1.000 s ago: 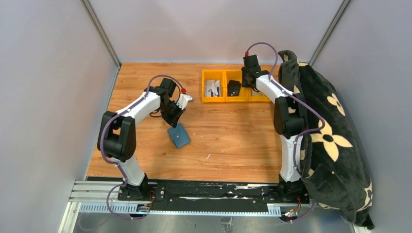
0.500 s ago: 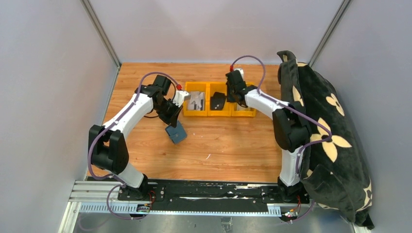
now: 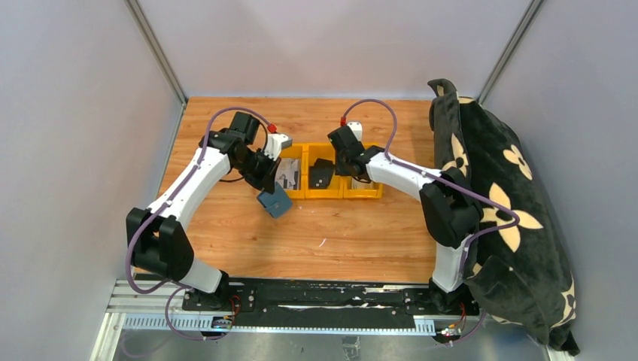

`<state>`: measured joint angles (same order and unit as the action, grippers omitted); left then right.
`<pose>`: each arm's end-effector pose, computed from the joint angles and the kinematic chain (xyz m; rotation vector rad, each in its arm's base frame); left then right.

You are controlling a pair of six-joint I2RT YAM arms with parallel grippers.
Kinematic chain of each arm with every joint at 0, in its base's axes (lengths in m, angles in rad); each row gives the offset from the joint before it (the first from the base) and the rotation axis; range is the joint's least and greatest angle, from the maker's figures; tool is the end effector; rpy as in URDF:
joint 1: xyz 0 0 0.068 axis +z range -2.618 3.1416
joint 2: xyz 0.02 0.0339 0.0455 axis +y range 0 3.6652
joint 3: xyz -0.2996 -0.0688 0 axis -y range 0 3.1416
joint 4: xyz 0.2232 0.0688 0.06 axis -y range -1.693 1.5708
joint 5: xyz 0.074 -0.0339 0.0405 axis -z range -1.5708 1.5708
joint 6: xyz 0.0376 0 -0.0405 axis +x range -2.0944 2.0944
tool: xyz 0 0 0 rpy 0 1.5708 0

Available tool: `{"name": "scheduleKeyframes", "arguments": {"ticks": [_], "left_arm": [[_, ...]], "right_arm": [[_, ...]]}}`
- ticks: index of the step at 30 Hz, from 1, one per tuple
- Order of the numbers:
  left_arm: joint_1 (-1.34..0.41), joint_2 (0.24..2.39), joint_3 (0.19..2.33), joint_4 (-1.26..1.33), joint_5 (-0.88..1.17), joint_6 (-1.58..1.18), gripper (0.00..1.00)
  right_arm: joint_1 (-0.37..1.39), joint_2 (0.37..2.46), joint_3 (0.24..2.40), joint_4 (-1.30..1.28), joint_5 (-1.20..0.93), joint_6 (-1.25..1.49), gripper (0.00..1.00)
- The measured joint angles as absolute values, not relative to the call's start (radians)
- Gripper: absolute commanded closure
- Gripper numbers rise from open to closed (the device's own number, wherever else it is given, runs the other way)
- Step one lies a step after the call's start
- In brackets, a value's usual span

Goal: Take the credit cards out of the card holder
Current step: Move the storage box to the center of the board.

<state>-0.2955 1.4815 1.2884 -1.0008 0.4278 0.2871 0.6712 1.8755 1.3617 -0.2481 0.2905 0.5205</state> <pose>0.2477 -0.0917 0.3273 0.8856 2.5629 -0.5907 0.3304 0.2486 0.2659 -0.0296 2.3088 0.2746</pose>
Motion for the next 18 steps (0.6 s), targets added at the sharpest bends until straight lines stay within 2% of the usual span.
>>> {"name": "scheduleKeyframes", "arguments": {"ticks": [2,4,11,13,14,18], "left_arm": [[-0.295,1.479,1.293,-1.002,0.43,0.28,1.0],[-0.295,1.479,1.297,-1.005,0.436,0.274,1.0],[-0.295,1.466,1.317,-1.027,0.453,0.26,1.0],[-0.295,1.452,1.326,-1.035,0.461,0.26,1.0],[-0.295,1.445,1.331,-1.04,0.466,0.261,1.0],[-0.295,1.423,1.354,-1.064,0.496,0.28,1.0]], "right_arm": [[0.672,1.866,1.353,-0.256,0.302,0.527,0.79],[0.672,1.863,1.352,-0.258,0.313,0.528,0.8],[0.672,1.88,1.374,-0.246,0.327,0.513,0.44],[0.672,1.884,1.402,-0.231,0.328,0.494,0.25],[0.672,1.88,1.412,-0.224,0.328,0.486,0.2],[0.672,1.795,1.417,-0.202,0.278,0.435,0.18]]}}
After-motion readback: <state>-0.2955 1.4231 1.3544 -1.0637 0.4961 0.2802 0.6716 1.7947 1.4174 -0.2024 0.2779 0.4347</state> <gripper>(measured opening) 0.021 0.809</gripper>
